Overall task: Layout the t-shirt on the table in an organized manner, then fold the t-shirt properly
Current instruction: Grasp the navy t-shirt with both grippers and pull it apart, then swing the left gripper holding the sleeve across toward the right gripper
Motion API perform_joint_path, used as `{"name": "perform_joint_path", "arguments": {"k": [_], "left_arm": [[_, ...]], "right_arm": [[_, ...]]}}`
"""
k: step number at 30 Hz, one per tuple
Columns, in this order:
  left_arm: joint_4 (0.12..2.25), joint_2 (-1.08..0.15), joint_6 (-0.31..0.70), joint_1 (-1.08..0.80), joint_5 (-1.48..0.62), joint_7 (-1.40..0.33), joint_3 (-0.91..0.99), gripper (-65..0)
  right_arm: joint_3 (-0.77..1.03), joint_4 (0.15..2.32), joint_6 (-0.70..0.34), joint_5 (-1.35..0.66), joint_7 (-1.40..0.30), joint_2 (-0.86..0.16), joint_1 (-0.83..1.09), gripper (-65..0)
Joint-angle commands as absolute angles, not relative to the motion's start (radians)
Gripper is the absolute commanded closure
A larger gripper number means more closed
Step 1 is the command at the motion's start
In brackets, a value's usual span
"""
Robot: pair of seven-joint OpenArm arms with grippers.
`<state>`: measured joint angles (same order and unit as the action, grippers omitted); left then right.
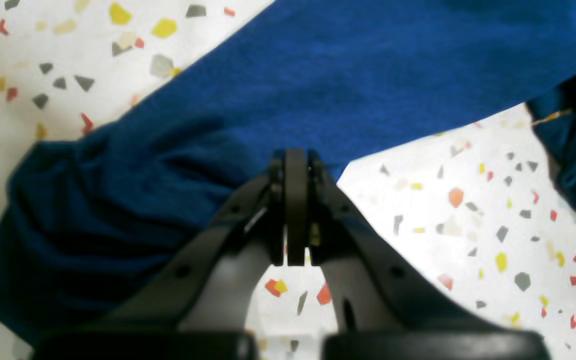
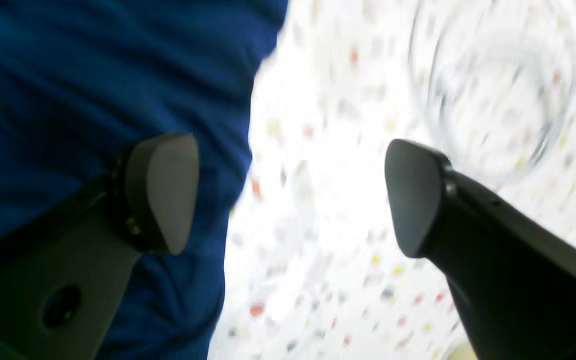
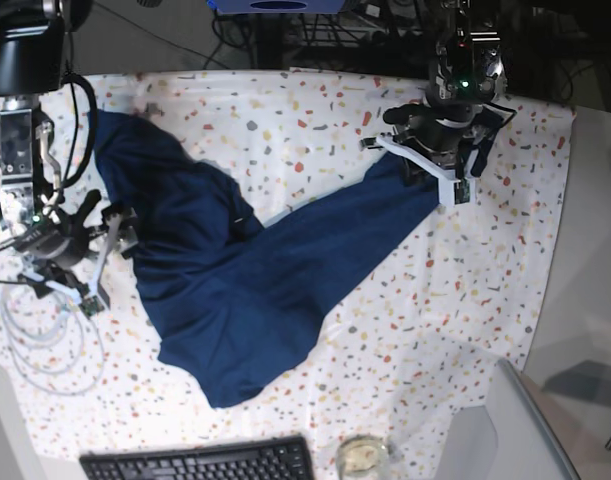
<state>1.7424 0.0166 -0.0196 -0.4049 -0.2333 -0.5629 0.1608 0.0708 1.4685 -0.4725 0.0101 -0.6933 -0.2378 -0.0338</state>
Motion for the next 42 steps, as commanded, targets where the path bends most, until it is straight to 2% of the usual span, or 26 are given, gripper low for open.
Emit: {"name": "perform_joint_path", "arguments": {"k": [1, 4, 5, 7, 9, 10, 12, 18, 23, 24, 25, 26, 28, 29, 34, 42], "left_arm": [[1.768, 0.015, -0.024, -0.400, -0.234, -0.538, 0.165, 0.0], [1.784, 0.013, -0.024, -0.378, -0.234, -0.544, 0.194, -0.7], [1.788, 0.013, -0.024, -0.378, -0.232, -0.544, 0.208, -7.7], [1.791, 0.013, -0.024, -0.383, -0.232, -0.544, 0.231, -27.2], [1.797, 0.013, -0.024, -0.395, -0.232, -0.544, 0.248, -42.8], [1.799, 0.013, -0.024, -0.414, -0.232, -0.544, 0.252, -47.4], [1.802, 0.013, -0.024, -0.444, -0.232, -0.544, 0.257, -49.5], [1.693, 0.013, -0.024, -0.469, -0.232, -0.542, 0.259, -49.4], [1.506, 0.013, -0.024, -0.352, -0.232, -0.539, 0.257, -48.7], [1.471, 0.013, -0.024, -0.323, -0.225, -0.539, 0.257, -45.7], [1.440, 0.012, -0.024, -0.292, -0.202, -0.539, 0.257, -39.3], [1.414, 0.012, -0.024, -0.259, -0.168, -0.539, 0.254, -29.6], [1.388, 0.019, -0.024, -0.202, -0.094, -0.541, 0.249, -4.8], [1.383, 0.021, -0.024, -0.176, -0.053, -0.541, 0.249, 0.0], [1.402, 0.050, -0.024, -0.024, 0.047, -0.544, 0.249, 0.0], [1.389, 0.151, -0.024, 0.335, 0.050, -0.544, 0.245, 0.0]], "right_arm": [[0.082, 1.484, -0.473, 0.004, -0.671, -0.246, -0.038, -53.6], [0.091, 1.484, -0.473, 0.004, -0.671, -0.246, -0.005, -53.6], [0.091, 1.484, -0.473, 0.004, -0.671, -0.246, 0.005, -53.6], [0.091, 1.486, -0.473, 0.004, -0.671, -0.246, 0.024, -53.6], [0.091, 1.486, -0.473, 0.004, -0.671, -0.246, 0.035, -53.6], [0.091, 1.486, -0.473, 0.004, -0.671, -0.246, 0.041, -53.6], [0.091, 1.486, -0.473, 0.004, -0.671, -0.246, 0.050, -53.6], [0.091, 1.484, -0.473, 0.004, -0.671, -0.246, 0.056, -53.4], [0.091, 1.484, -0.473, 0.004, -0.676, -0.246, 0.056, -53.1], [0.091, 1.484, -0.473, 0.004, -0.676, -0.246, 0.059, -53.1], [0.093, 1.484, -0.473, 0.004, -0.674, -0.246, 0.070, -53.1], [0.093, 1.486, -0.473, 0.004, -0.671, -0.246, 0.077, -53.1], [0.093, 1.486, -0.473, 0.004, -0.671, -0.248, 0.090, -53.1], [0.093, 1.486, -0.473, 0.004, -0.671, -0.249, 0.099, -53.1], [0.093, 1.484, -0.473, 0.004, -0.671, -0.275, 0.139, -53.1], [0.093, 1.484, -0.472, 0.005, -0.671, -0.300, 0.189, -53.0]]}}
